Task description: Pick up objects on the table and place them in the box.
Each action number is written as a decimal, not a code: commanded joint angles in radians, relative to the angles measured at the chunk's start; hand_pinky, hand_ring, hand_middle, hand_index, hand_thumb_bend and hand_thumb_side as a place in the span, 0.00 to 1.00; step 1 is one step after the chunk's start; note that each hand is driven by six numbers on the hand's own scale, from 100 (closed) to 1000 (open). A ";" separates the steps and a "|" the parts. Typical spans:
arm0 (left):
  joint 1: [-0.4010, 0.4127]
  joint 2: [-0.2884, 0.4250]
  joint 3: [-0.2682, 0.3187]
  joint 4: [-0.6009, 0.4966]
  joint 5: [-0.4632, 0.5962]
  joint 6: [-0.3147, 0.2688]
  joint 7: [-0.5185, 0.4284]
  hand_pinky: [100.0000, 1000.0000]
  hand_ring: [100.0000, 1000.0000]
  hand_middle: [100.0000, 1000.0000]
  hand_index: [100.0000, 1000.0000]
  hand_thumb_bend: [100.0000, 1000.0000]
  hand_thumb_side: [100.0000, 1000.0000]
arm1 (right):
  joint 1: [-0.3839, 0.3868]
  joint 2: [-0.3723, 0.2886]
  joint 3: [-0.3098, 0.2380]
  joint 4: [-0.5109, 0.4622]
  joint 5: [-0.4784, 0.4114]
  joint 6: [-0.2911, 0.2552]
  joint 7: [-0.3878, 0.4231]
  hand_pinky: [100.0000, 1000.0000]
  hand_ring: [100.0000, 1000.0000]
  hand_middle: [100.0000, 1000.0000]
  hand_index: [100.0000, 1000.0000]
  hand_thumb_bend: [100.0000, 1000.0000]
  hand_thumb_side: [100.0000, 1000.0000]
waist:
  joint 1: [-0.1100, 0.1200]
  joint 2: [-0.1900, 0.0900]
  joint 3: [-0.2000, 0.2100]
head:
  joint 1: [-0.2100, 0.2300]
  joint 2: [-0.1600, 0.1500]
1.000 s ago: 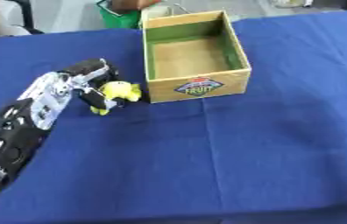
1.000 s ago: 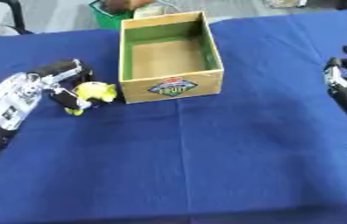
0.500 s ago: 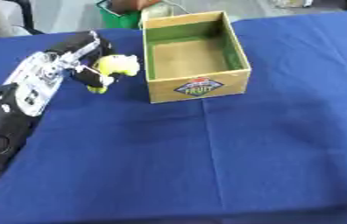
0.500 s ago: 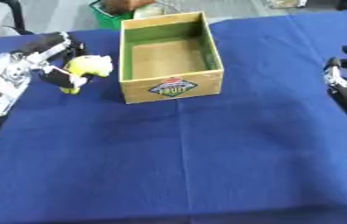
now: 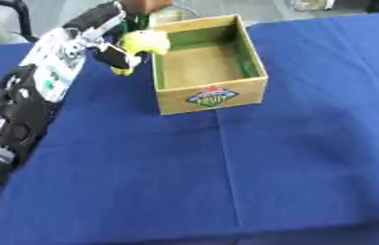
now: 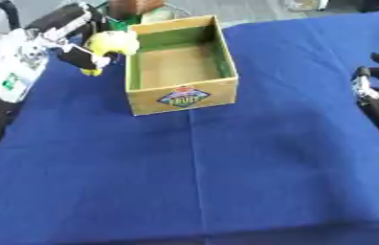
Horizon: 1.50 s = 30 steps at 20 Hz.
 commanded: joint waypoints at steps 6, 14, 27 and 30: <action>-0.074 -0.103 0.061 0.154 -0.179 -0.030 0.118 0.50 0.36 0.38 0.54 0.03 0.00 | -0.032 -0.001 0.020 -0.003 -0.010 -0.006 0.027 0.72 0.89 0.62 0.90 0.00 0.49 | 0.002 -0.003 -0.047 | 0.034 -0.014; -0.049 -0.143 0.091 0.218 -0.219 -0.052 0.229 0.66 0.65 0.69 0.80 0.85 0.28 | -0.033 0.002 0.018 -0.004 -0.014 -0.006 0.028 0.72 0.89 0.62 0.90 0.00 0.50 | 0.004 0.003 -0.066 | 0.036 -0.021; 0.030 -0.034 0.057 -0.123 -0.022 -0.078 0.272 0.69 0.69 0.73 0.83 1.00 0.32 | -0.025 -0.013 0.000 -0.011 -0.014 -0.004 0.013 0.72 0.89 0.62 0.90 0.00 0.50 | 0.011 0.011 -0.008 | -0.007 -0.029; 0.110 0.030 0.082 -0.292 0.169 -0.042 0.246 0.65 0.64 0.70 0.81 1.00 0.32 | -0.019 -0.020 -0.010 -0.013 -0.013 -0.003 0.004 0.72 0.89 0.62 0.90 0.00 0.50 | 0.011 0.013 0.023 | -0.030 -0.029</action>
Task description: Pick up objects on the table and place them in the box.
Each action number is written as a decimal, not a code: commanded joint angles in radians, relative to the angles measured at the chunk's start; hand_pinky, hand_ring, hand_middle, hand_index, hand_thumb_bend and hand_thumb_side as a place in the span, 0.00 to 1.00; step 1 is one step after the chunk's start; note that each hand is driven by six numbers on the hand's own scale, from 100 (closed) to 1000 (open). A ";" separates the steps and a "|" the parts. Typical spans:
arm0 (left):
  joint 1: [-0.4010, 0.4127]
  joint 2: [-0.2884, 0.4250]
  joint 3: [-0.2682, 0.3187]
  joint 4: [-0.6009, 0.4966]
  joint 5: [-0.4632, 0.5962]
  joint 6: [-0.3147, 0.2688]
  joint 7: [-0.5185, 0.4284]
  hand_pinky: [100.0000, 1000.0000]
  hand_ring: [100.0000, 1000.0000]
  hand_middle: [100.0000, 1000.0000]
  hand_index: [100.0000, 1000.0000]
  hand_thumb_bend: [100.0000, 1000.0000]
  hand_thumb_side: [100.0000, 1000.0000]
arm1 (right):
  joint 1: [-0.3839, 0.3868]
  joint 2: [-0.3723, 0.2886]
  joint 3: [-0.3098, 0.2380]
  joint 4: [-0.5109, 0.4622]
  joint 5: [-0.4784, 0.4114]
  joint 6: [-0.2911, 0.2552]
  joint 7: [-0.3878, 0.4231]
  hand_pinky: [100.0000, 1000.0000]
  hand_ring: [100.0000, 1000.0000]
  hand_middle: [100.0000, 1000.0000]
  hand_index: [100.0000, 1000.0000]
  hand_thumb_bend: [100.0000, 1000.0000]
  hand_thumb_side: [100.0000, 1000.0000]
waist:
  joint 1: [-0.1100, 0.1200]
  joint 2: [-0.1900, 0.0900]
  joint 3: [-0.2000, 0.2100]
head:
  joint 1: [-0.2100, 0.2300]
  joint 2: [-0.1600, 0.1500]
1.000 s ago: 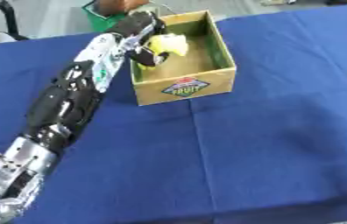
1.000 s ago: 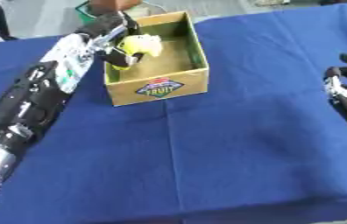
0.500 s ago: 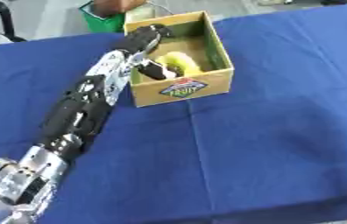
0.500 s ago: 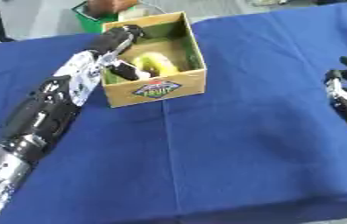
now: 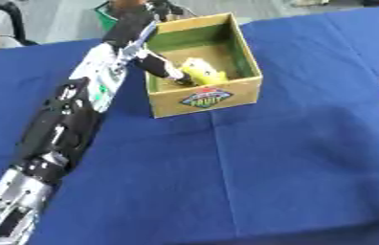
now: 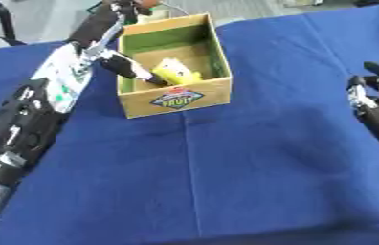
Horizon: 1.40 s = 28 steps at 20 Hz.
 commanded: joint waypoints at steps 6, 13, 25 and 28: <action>0.222 0.130 0.130 -0.397 0.446 0.138 0.038 0.60 0.57 0.64 0.78 0.94 0.36 | -0.003 -0.035 -0.027 -0.029 -0.007 0.002 -0.023 0.72 0.89 0.62 0.90 0.00 0.50 | -0.007 -0.004 0.054 | -0.043 -0.013; 0.396 0.041 0.252 -0.511 0.657 0.200 0.169 0.57 0.55 0.61 0.75 0.80 0.32 | -0.001 -0.038 -0.037 -0.035 -0.009 0.004 -0.034 0.72 0.89 0.62 0.90 0.00 0.50 | -0.013 0.005 0.086 | -0.048 -0.021; 0.518 -0.064 0.304 -0.545 0.696 0.198 0.234 0.56 0.53 0.59 0.75 0.75 0.28 | -0.001 -0.035 -0.043 -0.040 -0.011 0.004 -0.038 0.72 0.89 0.62 0.90 0.00 0.50 | -0.021 0.009 0.113 | -0.042 -0.018; 0.532 -0.077 0.306 -0.544 0.702 0.195 0.237 0.56 0.53 0.59 0.75 0.74 0.28 | 0.000 -0.036 -0.044 -0.040 -0.011 0.005 -0.039 0.72 0.89 0.62 0.90 0.00 0.51 | -0.022 0.009 0.113 | -0.038 -0.016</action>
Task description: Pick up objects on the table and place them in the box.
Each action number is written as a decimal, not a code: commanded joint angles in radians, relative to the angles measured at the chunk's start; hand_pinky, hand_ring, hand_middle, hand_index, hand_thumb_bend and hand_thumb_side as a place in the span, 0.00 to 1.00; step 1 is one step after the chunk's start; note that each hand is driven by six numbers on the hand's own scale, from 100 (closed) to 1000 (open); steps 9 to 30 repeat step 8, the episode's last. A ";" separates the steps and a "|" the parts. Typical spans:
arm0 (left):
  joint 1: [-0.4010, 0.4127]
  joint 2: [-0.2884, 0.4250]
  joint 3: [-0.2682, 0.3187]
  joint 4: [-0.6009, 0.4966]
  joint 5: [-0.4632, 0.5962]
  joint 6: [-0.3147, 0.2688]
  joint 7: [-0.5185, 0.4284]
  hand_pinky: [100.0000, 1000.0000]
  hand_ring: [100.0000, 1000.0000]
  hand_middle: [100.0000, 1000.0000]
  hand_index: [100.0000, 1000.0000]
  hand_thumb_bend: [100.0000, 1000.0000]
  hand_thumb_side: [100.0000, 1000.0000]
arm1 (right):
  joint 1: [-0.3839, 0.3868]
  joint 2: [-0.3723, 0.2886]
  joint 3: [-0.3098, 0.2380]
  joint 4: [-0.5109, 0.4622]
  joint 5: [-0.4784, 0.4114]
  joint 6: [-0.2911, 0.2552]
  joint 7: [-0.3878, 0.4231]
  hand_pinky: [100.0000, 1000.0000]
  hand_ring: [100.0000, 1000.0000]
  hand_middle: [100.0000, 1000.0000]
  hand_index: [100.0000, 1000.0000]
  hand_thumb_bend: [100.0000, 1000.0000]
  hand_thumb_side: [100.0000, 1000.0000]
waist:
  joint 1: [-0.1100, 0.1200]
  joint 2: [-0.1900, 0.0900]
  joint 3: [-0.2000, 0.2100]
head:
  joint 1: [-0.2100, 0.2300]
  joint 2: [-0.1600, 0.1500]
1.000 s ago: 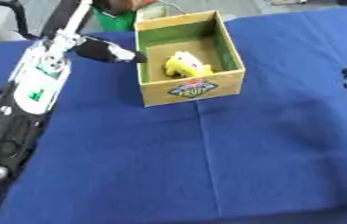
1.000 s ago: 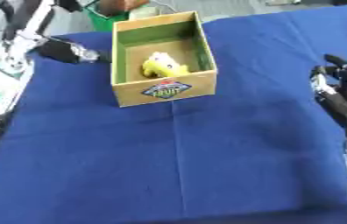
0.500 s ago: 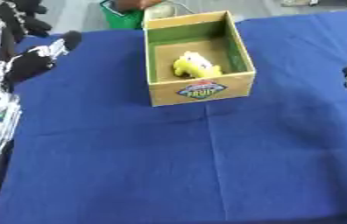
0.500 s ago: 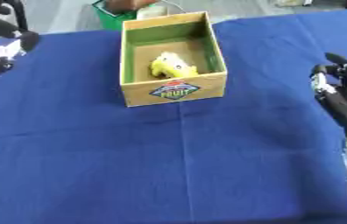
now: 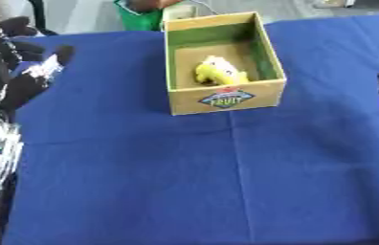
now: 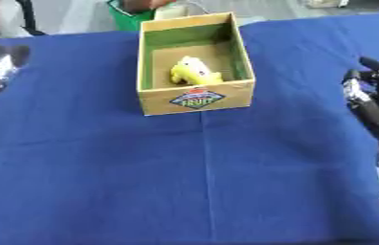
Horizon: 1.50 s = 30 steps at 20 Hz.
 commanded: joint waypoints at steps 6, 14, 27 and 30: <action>0.019 -0.027 0.012 -0.011 0.019 -0.005 0.006 0.56 0.53 0.59 0.75 0.74 0.27 | -0.011 -0.018 -0.009 -0.028 -0.006 0.001 -0.007 0.72 0.89 0.62 0.90 0.00 0.51 | -0.006 -0.014 0.006 | 0.020 0.004; 0.023 -0.033 0.013 -0.011 0.021 -0.006 0.007 0.56 0.53 0.59 0.74 0.74 0.28 | -0.011 -0.019 -0.009 -0.027 -0.005 0.001 -0.007 0.72 0.89 0.62 0.90 0.00 0.51 | -0.007 -0.013 0.007 | 0.021 0.011; 0.023 -0.033 0.013 -0.011 0.021 -0.006 0.007 0.56 0.53 0.59 0.74 0.74 0.28 | -0.011 -0.019 -0.009 -0.027 -0.005 0.001 -0.007 0.72 0.89 0.62 0.90 0.00 0.51 | -0.007 -0.013 0.007 | 0.021 0.011; 0.023 -0.033 0.013 -0.011 0.021 -0.006 0.007 0.56 0.53 0.59 0.74 0.74 0.28 | -0.011 -0.019 -0.009 -0.027 -0.005 0.001 -0.007 0.72 0.89 0.62 0.90 0.00 0.51 | -0.007 -0.013 0.007 | 0.021 0.011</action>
